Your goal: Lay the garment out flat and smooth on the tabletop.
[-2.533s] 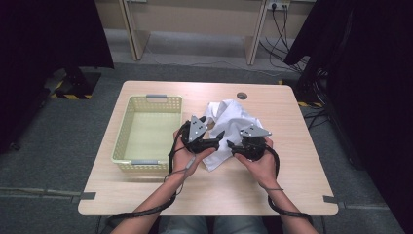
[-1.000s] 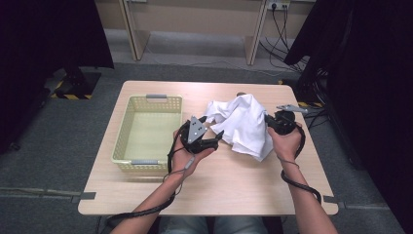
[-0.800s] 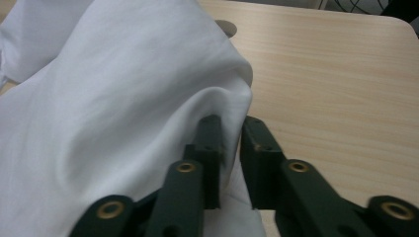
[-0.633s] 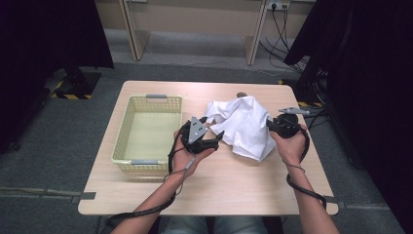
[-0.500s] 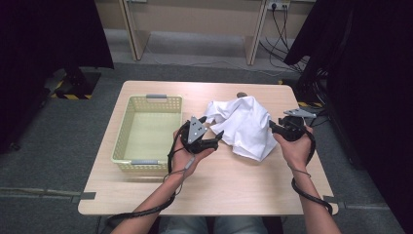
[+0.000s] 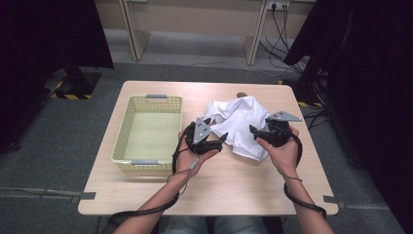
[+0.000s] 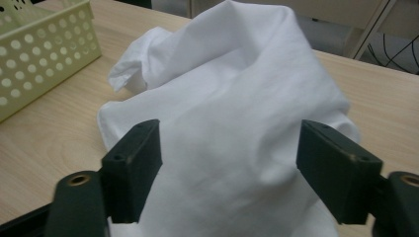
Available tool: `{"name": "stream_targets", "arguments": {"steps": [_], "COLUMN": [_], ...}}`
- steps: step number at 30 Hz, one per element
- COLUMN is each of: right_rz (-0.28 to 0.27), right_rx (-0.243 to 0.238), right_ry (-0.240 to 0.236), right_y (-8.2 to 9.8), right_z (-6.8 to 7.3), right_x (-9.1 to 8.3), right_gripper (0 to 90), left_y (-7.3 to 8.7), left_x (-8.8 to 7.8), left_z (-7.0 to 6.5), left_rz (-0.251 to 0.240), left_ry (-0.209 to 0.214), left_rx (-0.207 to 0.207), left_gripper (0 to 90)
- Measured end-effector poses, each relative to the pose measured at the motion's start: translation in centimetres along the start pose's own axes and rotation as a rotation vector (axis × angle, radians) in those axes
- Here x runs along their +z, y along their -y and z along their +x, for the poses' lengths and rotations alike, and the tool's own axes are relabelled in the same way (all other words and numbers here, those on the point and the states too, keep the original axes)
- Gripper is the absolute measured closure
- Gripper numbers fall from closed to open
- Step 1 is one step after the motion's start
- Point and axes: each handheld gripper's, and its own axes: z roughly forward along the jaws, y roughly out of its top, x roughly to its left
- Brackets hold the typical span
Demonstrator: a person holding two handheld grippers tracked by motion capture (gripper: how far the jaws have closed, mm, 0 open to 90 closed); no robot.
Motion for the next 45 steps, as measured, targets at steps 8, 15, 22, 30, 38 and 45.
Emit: {"name": "stream_targets", "arguments": {"steps": [8, 15, 22, 30, 38, 45], "right_rz": [0.107, 0.169, 0.185, 0.076, 0.018, 0.034], "right_rx": [-0.042, -0.003, 0.033, 0.120, 0.300, 0.375], "right_ry": [0.074, 0.124, 0.099, -0.019, -0.019, -0.015], "right_y": [0.8, 1.5, 1.0, -2.6, -4.3, -3.2], "right_z": [1.4, 1.2, 1.2, 0.5, -3.5, -5.2], "right_x": [3.7, 5.9, 5.9, 2.1, 0.8, 1.2], "right_gripper": [16.9, 55.4, 84.0, 84.4, 83.6, 84.3], "left_y": [0.2, 0.4, 0.6, 0.7, 1.1, 2.1], "left_x": [0.1, 0.2, 0.3, 0.8, 1.9, 3.7], "left_z": [0.0, 0.1, 0.1, -0.4, -1.0, -0.7], "left_rz": [0.008, 0.014, 0.019, 0.035, 0.085, 0.167], "left_ry": [0.001, 0.000, 0.008, 0.029, 0.048, 0.030], "left_rx": [-0.002, -0.004, 0.002, 0.023, 0.055, 0.053], "left_gripper": [22.5, 22.6, 24.0, 26.9, 30.0, 37.1]}}
